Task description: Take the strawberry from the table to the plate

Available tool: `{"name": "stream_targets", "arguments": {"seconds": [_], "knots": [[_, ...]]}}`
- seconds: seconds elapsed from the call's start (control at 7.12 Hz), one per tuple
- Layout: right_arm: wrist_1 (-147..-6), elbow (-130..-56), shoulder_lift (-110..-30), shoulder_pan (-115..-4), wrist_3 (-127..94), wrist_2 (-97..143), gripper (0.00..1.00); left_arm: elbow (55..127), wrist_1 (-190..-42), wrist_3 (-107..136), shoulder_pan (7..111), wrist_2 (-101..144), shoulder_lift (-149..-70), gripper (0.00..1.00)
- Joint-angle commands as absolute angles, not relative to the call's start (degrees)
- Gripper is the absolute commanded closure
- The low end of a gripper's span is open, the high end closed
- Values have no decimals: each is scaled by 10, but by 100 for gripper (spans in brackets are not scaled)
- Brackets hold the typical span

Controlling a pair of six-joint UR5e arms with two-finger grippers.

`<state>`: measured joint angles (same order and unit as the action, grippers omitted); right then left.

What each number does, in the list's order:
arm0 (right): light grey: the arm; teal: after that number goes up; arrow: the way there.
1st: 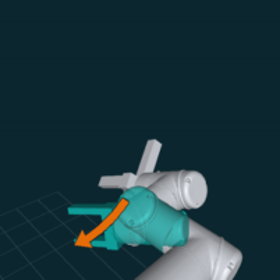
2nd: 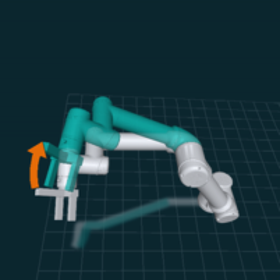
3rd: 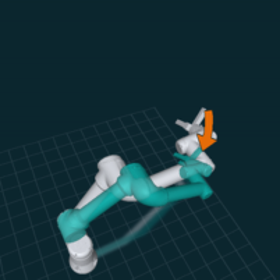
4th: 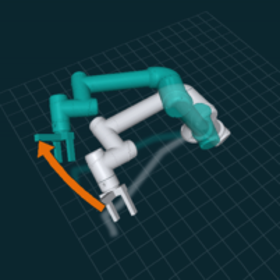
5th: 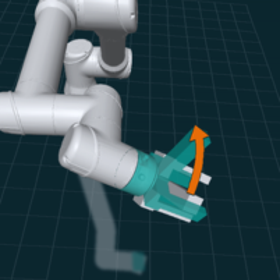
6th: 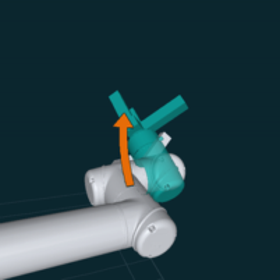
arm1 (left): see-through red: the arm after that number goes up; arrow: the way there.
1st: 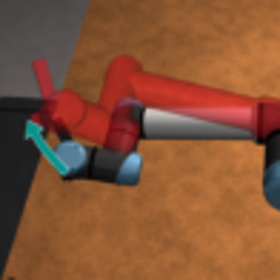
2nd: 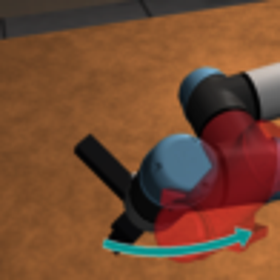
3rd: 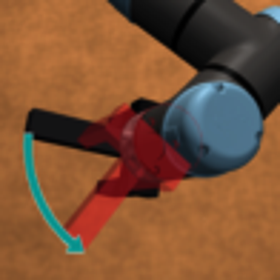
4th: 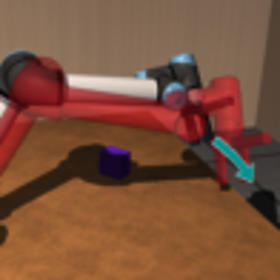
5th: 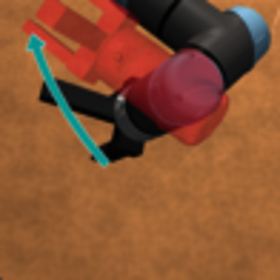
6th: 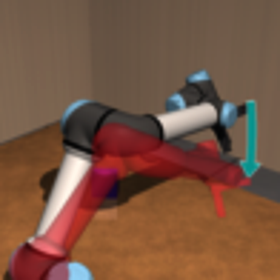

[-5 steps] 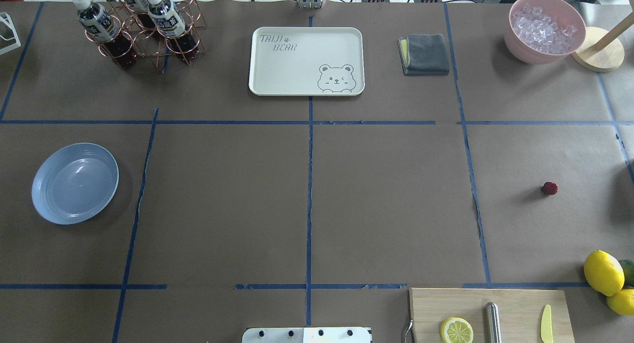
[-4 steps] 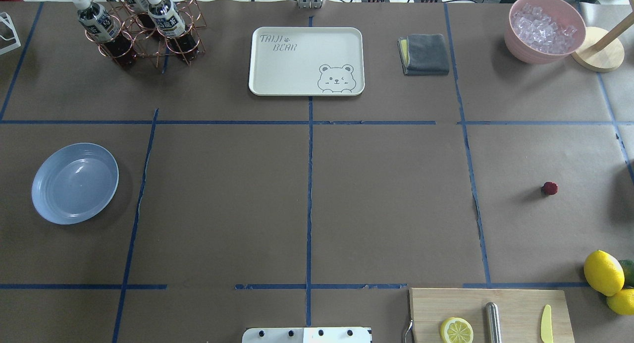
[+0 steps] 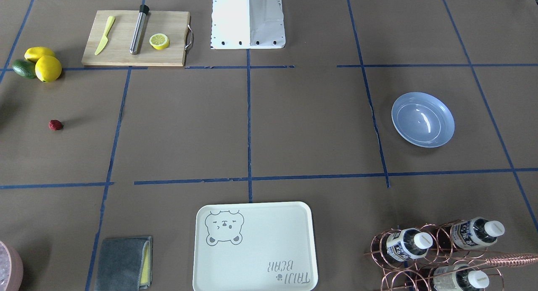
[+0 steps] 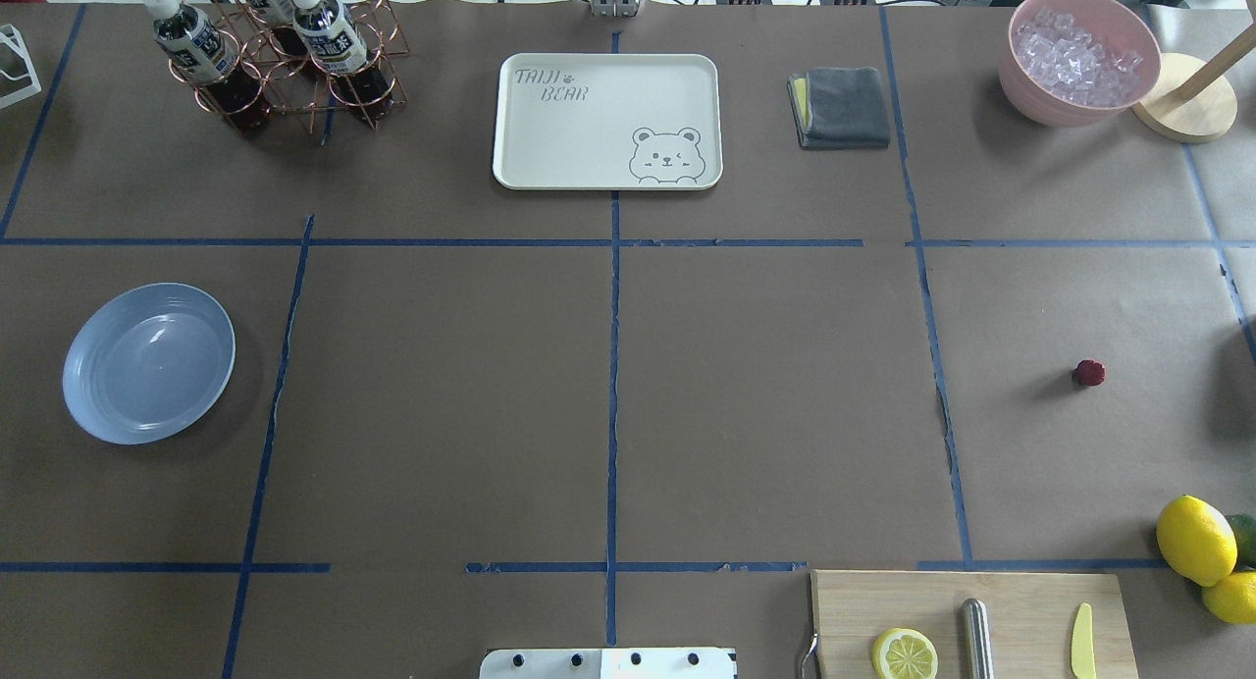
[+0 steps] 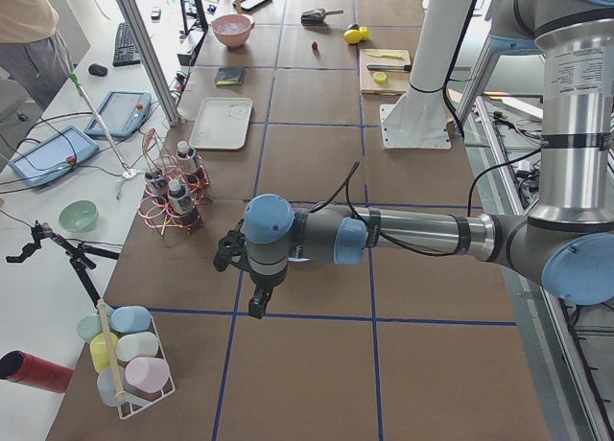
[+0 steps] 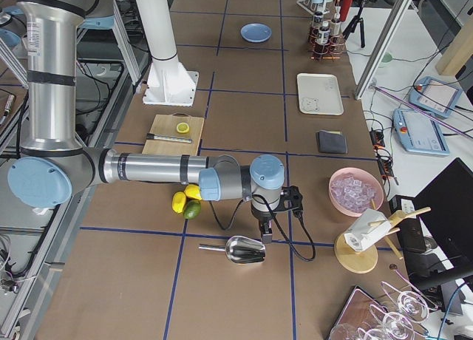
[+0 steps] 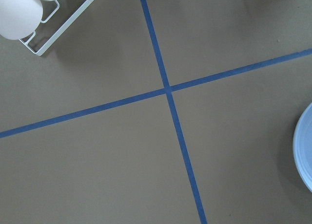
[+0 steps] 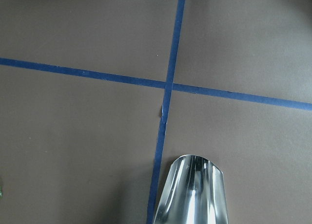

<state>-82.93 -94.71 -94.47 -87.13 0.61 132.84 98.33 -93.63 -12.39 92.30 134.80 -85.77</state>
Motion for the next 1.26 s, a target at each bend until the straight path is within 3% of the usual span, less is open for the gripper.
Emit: {"name": "stream_targets", "arguments": {"seconds": [0.0,0.42,0.7,1.12], "knots": [[-829,-968,-941,-871,4,1359,0,986,-985,-124,914,1348,-859,0],[-794,-983,-918,-870,0,1382,0,986,-1130,-120,881,1347,-859,0],[-769,-975,-923,-870,-30,1381,0,960,-1259,-118,863,1349,-899,0],[-770,-967,-918,-870,-32,1383,0,926,-1381,-42,802,1424,-886,0]]}}
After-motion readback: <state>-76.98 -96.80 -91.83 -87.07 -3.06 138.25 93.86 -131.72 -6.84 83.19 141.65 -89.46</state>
